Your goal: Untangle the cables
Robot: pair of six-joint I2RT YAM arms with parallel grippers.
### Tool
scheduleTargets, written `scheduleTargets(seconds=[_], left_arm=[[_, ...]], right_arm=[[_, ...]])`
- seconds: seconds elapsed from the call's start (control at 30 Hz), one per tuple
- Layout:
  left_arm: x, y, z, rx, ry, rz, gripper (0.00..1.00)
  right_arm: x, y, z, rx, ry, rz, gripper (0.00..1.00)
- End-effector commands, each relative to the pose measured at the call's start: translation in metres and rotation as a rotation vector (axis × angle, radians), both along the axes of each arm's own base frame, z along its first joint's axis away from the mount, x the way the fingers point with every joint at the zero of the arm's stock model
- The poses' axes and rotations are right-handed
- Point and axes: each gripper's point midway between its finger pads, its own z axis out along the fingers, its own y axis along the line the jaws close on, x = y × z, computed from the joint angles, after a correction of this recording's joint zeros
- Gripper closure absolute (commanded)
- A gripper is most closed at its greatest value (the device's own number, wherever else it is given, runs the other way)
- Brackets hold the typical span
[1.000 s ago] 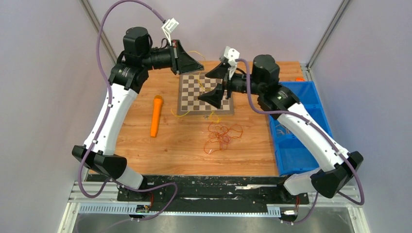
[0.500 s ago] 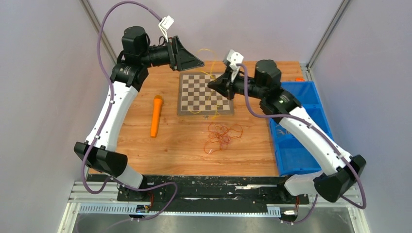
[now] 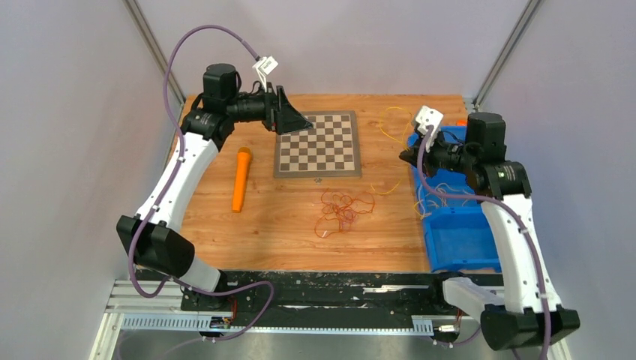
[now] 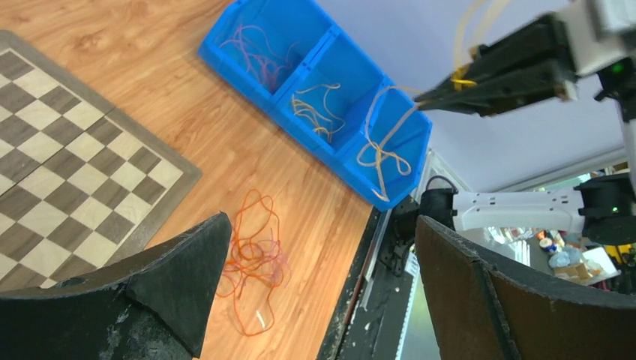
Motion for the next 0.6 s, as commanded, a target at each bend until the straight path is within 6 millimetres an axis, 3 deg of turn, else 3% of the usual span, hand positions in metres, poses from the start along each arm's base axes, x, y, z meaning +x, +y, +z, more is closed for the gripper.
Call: scheduleTargets(seconds=[0.0, 0.13, 0.37, 0.57], left_arm=[[-0.005, 0.002, 0.003, 0.023, -0.097, -0.022, 0.00], [-0.008, 0.005, -0.006, 0.045, -0.105, -0.014, 0.00], [-0.014, 0.010, -0.013, 0.061, -0.119, 0.002, 0.00], [-0.017, 0.014, -0.020, 0.096, -0.132, 0.007, 0.00]], right_arm=[[0.007, -0.033, -0.064, -0.144, 0.098, 0.054, 1.00], [0.019, -0.073, -0.085, -0.251, 0.089, 0.014, 1.00], [0.047, -0.162, -0.127, -0.443, 0.073, -0.062, 1.00], [0.040, -0.212, -0.165, -0.658, 0.075, 0.019, 1.00]])
